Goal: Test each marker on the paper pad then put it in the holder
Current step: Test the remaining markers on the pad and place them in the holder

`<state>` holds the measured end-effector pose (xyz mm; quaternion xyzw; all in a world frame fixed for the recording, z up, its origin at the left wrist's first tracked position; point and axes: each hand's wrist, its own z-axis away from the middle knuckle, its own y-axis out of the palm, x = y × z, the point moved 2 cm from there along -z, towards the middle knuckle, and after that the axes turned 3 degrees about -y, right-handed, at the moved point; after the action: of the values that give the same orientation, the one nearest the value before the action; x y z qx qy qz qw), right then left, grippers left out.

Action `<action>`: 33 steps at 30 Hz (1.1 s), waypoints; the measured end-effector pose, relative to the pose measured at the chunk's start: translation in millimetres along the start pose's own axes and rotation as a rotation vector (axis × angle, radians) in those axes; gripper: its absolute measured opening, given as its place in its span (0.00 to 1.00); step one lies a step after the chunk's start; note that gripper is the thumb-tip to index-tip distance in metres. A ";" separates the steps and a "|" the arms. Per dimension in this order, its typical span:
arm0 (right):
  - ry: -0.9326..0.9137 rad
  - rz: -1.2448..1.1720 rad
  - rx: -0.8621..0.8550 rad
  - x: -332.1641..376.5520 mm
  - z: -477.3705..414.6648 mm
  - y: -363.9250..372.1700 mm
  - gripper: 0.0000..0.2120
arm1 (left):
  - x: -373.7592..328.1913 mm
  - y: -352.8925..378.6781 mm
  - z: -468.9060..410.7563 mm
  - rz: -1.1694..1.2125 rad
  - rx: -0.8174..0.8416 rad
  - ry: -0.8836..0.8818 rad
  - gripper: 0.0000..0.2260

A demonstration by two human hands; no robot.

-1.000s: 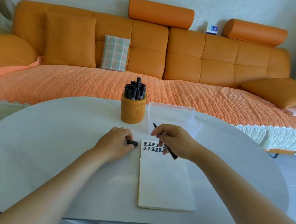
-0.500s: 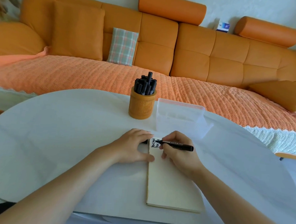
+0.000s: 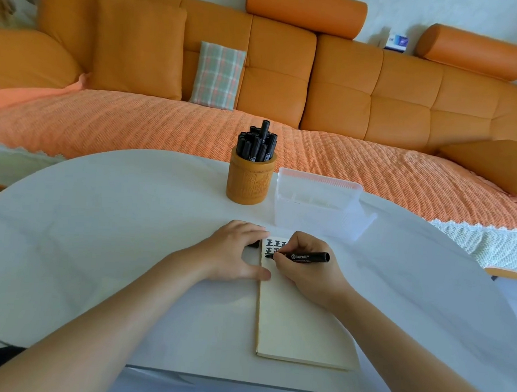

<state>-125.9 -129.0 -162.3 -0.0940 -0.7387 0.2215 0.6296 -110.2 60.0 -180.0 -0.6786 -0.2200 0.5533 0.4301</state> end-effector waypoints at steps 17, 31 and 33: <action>-0.031 -0.001 0.029 0.3 1.6 -1.7 0.09 | -0.2 -0.1 0.6 -0.013 -0.001 -0.002 0.40; -0.044 -0.016 0.097 3.9 4.5 -0.8 0.08 | 1.9 1.7 0.0 -0.014 0.001 -0.004 0.40; -0.044 -0.003 0.090 4.6 4.3 -0.1 0.09 | 2.6 1.5 -0.2 -0.019 -0.001 -0.006 0.40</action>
<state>-131.0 -128.2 -158.6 -0.0597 -0.7418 0.2556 0.6172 -109.5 61.2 -182.7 -0.6751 -0.2281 0.5510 0.4343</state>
